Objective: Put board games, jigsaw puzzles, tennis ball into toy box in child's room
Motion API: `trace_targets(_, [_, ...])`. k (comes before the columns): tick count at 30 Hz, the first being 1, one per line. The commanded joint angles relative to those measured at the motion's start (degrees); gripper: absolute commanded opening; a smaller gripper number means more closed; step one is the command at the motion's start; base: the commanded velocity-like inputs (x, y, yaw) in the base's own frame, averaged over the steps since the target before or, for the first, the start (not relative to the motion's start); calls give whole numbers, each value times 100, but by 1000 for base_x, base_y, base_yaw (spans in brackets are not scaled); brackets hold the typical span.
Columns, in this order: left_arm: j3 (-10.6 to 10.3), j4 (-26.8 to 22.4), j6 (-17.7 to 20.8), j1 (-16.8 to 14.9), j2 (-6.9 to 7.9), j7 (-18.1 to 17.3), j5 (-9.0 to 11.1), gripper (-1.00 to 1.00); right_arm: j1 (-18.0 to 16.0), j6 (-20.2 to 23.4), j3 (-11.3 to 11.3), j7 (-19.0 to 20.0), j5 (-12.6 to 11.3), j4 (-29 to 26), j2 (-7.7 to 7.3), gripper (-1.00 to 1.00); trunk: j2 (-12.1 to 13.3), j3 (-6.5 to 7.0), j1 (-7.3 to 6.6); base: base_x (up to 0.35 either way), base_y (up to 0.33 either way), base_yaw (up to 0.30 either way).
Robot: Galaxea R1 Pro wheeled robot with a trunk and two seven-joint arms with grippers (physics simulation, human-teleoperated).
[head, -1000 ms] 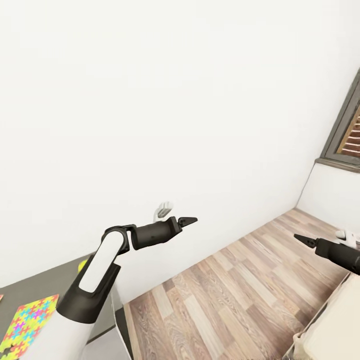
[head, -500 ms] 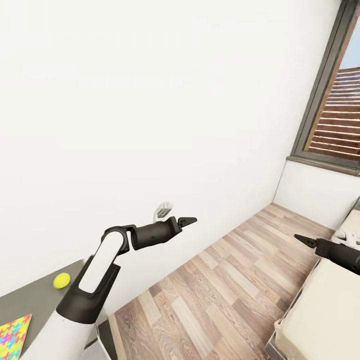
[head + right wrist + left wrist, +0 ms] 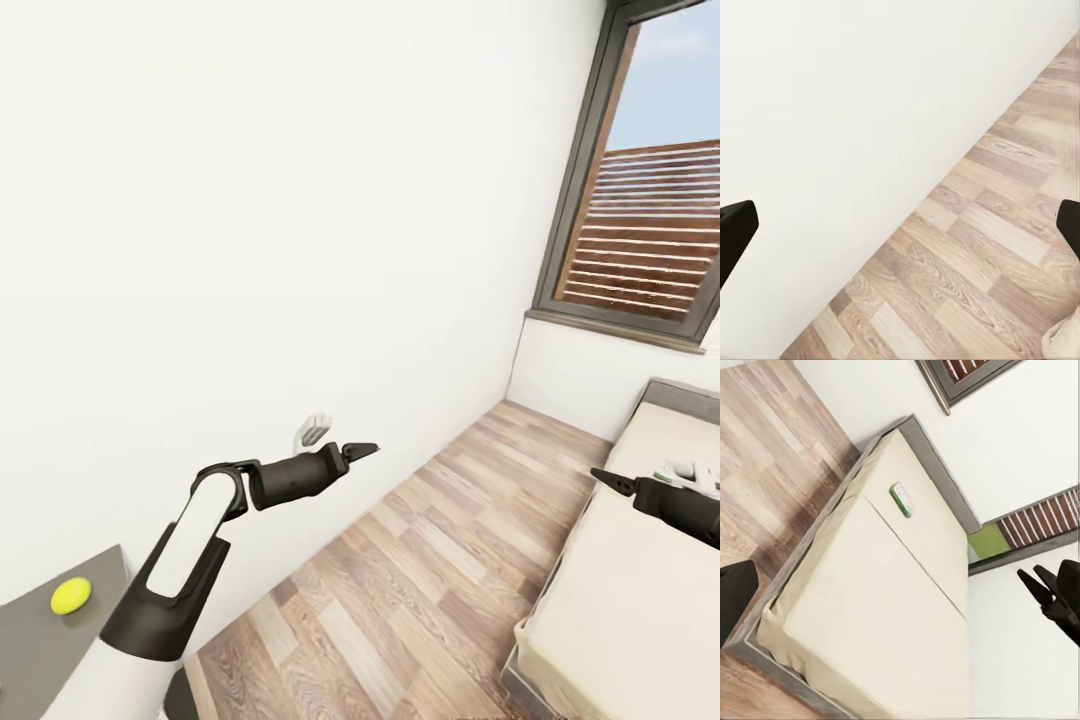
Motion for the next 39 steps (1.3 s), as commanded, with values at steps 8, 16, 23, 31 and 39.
trace_targets(8, [102, -17, 7, 59, -2, 451, 63, 100, 10, 35, 14, 53, 30, -18, 3, 100, -13, 21, 4, 0, 0, -241])
trace_targets(16, [124, -22, 4, 70, -36, 855, 61, 100, -20, 25, 182, -63, 54, 222, 159, 100, -13, 33, 4, 0, 0, -86])
trace_targets(23, [160, -9, 4, 72, -39, 1153, 61, 100, -389, -57, 1062, -831, 259, 1302, 619, 100, -13, 37, 4, 0, 0, -31])
trace_targets(31, [258, 20, 3, 67, -46, 1524, 65, 100, -832, -581, 2150, -1669, 540, 2495, 864, 100, -13, 38, 4, 0, 0, -11])
trace_targets(39, [368, 31, 3, 65, -45, 1797, 72, 100, -993, -1016, 2621, -2013, 614, 2789, 1017, 100, -13, 29, 4, 0, 0, -3])
